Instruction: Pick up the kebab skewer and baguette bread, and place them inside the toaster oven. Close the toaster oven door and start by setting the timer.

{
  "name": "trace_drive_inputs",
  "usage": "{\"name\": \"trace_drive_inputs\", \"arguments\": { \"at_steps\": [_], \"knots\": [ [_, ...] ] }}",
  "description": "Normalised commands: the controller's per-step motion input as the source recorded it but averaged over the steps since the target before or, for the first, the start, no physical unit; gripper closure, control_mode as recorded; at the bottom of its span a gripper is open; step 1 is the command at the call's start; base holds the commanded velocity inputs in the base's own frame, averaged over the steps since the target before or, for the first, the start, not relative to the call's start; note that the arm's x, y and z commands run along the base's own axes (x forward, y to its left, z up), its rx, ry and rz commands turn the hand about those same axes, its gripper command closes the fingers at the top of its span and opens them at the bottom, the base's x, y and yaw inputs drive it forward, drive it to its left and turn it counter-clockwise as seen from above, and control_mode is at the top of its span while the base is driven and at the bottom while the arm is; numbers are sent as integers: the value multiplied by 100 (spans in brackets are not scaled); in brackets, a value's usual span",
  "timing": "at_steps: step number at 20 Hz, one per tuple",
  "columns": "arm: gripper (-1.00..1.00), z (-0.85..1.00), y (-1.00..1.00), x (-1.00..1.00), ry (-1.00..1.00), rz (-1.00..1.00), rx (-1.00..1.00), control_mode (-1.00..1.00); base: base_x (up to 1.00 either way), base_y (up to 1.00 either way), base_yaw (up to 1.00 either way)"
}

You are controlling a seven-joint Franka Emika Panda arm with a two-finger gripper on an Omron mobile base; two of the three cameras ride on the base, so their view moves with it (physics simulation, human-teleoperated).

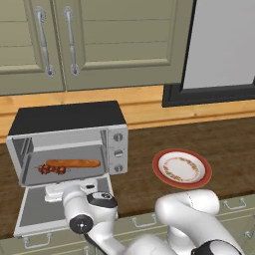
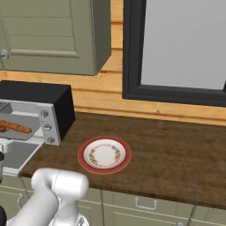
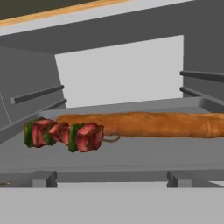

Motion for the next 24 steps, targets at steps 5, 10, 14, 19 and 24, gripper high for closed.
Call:
{"name": "trace_drive_inputs", "arguments": {
  "at_steps": [5,10,14,19,24],
  "knots": [
    [-100,0,0,28,0,0,0,-100,0,0,0],
    [-100,0,0,30,0,0,0,-100,0,0,0],
    [-100,0,0,32,0,0,0,-100,0,0,0],
    [-100,0,0,30,0,0,0,-100,0,0,0],
    [-100,0,0,31,0,0,0,-100,0,0,0]
  ]
}}
